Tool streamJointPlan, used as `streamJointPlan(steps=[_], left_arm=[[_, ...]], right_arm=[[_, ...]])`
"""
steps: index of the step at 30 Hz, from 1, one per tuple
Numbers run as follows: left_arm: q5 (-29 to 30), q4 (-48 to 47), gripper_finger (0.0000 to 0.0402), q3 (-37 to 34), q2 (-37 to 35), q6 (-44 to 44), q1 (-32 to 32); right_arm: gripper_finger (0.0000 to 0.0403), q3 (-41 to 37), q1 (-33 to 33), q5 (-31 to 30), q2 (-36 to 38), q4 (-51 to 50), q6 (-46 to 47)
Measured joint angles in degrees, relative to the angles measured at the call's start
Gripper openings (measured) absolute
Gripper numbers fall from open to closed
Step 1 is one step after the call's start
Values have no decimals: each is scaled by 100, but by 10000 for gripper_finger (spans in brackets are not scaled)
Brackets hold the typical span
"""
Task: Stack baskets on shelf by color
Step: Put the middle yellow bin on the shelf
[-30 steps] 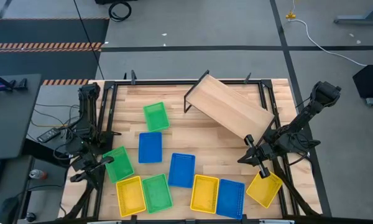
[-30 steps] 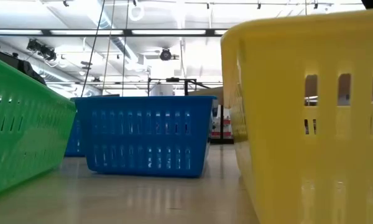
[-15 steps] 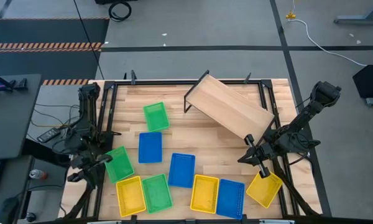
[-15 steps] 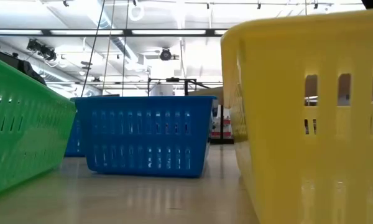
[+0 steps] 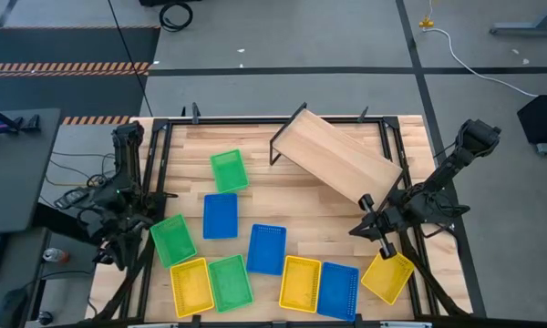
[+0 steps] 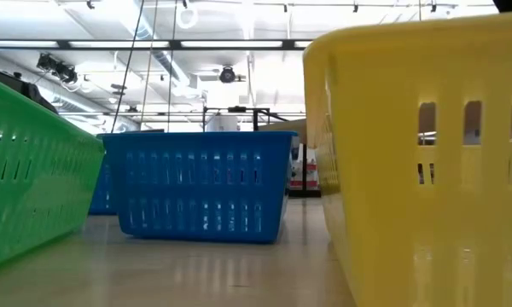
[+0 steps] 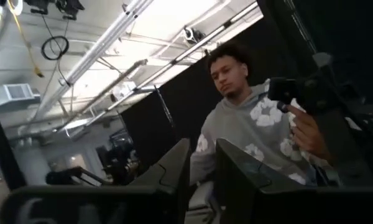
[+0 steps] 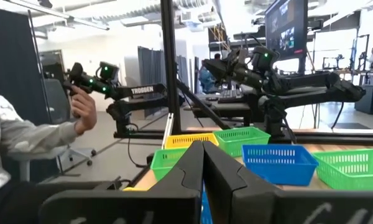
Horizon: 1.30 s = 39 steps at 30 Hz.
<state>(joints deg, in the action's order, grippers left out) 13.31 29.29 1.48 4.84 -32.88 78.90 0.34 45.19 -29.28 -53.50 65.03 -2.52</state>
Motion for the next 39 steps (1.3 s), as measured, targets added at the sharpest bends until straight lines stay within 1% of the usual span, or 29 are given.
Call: streamJointPlan(steps=[5,8,10,11,13,15,16,17,19,21,22,25,28,31,34,36,38,39], left_arm=[[23,5,85,0,2,-144,1],[379,205,82,-1,2,-208,1],[1012,649,79,-2,2,-657,1],[1468,991,79,-2,2,-923,-9],[2462,1725,79,-1,2,-1162,-106],[3250,2244,82,0,2,-1341,-286],[3422,2396,84,1,2,-1439,-396],[3456,2485,86,22,2,-1526,-517],[3334,2403,93,208,9,-1626,-742],[3369,2107,99,499,26,-1558,-983],[3504,1885,102,653,74,-1432,-1103],[4075,1202,107,1150,430,-1050,-1489],[4289,870,107,1613,1029,-886,-1910],[4355,787,107,2015,1721,-832,-2314],[4675,649,108,2360,2318,-833,-2711],[4777,463,108,2560,2652,-829,-2992],[4690,310,108,2707,2909,-717,-3241],[4528,221,108,2778,3006,-584,-3346]], right_arm=[[16,0,0,41,0,128,2],[16,0,0,44,0,302,7],[16,0,0,46,0,456,108],[16,0,0,44,0,524,203],[16,0,-62,1,0,701,142],[16,5,-171,-150,0,857,12],[16,33,-212,-196,0,854,22],[16,87,-236,-230,0,791,91],[19,258,-268,-272,0,378,266],[24,574,-303,-415,-2,-423,477],[29,794,-326,-496,-2,-917,588],[45,1754,-437,-812,-29,-3154,1038],[61,2969,-623,-963,-257,-5503,1602],[72,4077,-820,-968,-662,-7134,2059],[77,5096,-1017,-722,-1167,-8520,2650],[80,5670,-1164,-343,-1586,-9387,3121],[81,6209,-1316,146,-2101,-10147,3486],[82,6455,-1379,377,-2368,-10464,3604]])
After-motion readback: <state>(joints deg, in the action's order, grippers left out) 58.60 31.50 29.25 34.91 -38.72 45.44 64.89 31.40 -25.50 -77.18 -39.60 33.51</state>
